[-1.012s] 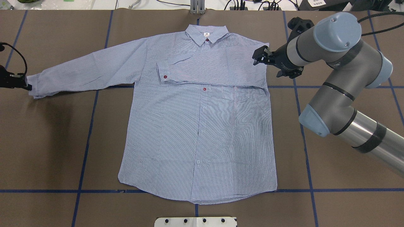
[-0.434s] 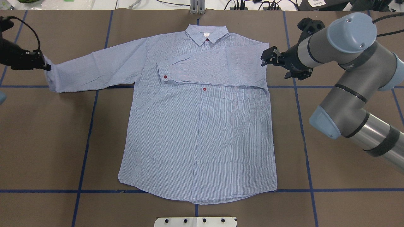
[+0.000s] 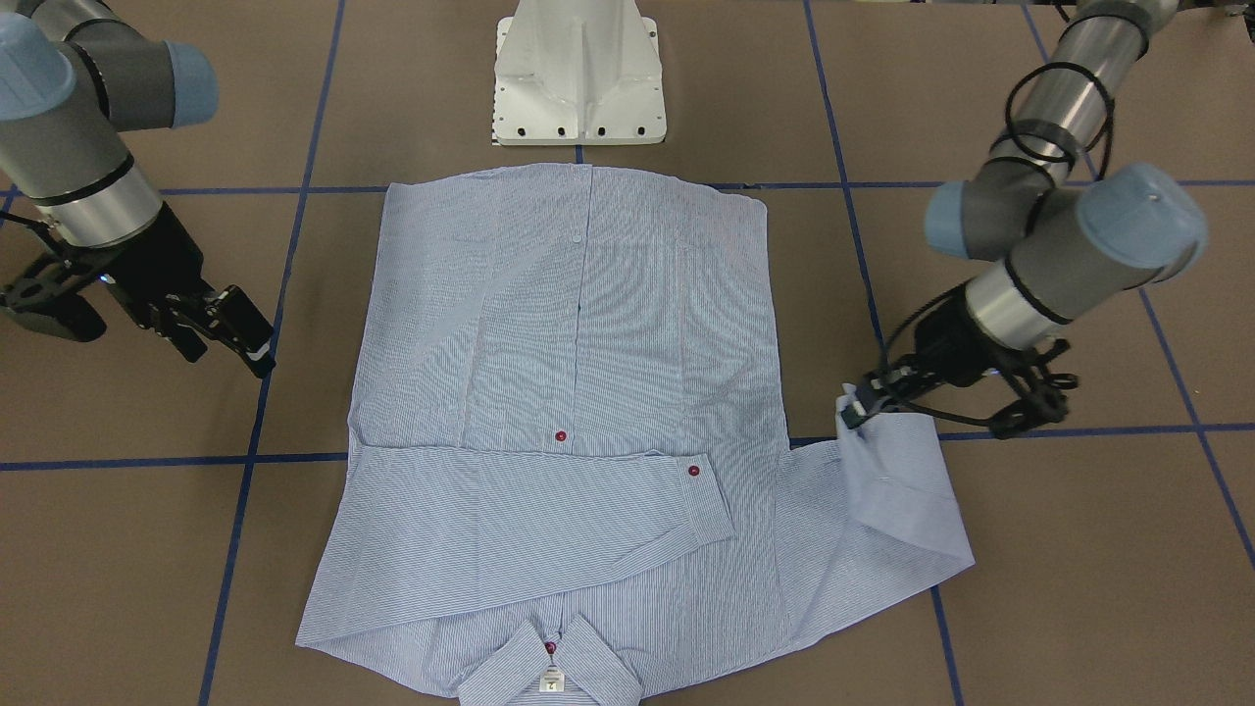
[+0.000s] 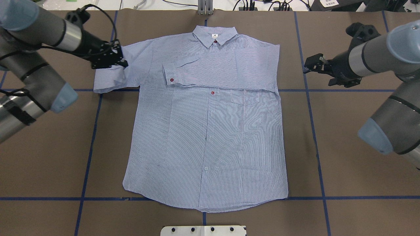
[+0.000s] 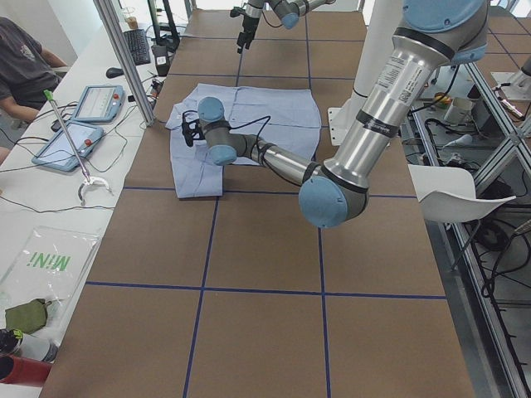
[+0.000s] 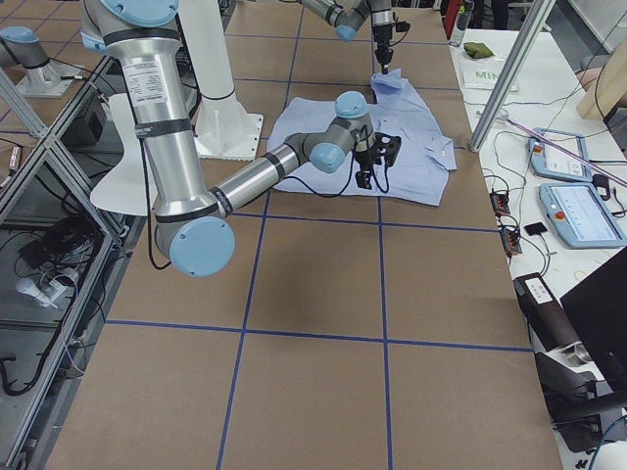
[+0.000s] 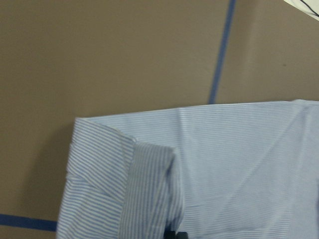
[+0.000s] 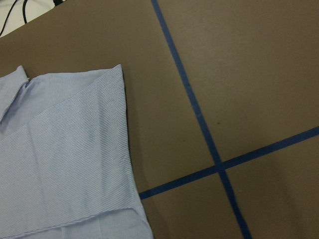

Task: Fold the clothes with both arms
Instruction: 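Carry the sleeve with the left gripper across the shirt toward the collar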

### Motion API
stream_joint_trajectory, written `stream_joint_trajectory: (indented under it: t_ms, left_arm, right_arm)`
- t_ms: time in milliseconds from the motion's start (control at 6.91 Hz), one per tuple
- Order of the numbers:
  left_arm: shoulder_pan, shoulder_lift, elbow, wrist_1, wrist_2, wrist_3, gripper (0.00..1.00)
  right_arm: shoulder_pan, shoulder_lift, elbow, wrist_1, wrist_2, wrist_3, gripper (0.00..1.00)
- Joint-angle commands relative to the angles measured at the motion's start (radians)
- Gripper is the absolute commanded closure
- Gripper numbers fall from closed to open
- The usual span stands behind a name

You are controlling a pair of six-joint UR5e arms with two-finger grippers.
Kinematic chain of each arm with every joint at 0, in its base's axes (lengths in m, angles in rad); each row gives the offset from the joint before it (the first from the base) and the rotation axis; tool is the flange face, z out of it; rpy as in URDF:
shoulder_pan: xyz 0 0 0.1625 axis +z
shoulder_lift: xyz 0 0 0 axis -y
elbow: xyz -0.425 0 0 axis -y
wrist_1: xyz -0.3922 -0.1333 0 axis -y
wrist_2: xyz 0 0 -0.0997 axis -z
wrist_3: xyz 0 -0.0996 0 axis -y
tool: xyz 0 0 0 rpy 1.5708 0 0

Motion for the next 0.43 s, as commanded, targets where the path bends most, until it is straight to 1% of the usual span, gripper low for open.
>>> stream_joint_trajectory:
  t_ms: [0, 145, 289]
  left_arm:
    - [0.114, -0.256, 0.091, 0.029, 0.114, -0.229, 1.0]
    - [0.134, -0.364, 0.16, 0.038, 0.151, -0.301, 1.0]
    - [0.184, -0.417, 0.201, 0.038, 0.218, -0.355, 1.0]
  right_arm:
    - [0.051, -0.131, 0.074, 0.005, -0.002, -0.104, 0.0]
    - [0.056, -0.144, 0.076, 0.006, -0.004, -0.107, 0.0]
    - [0.056, -0.141, 0.072, 0.005, -0.005, -0.107, 0.0]
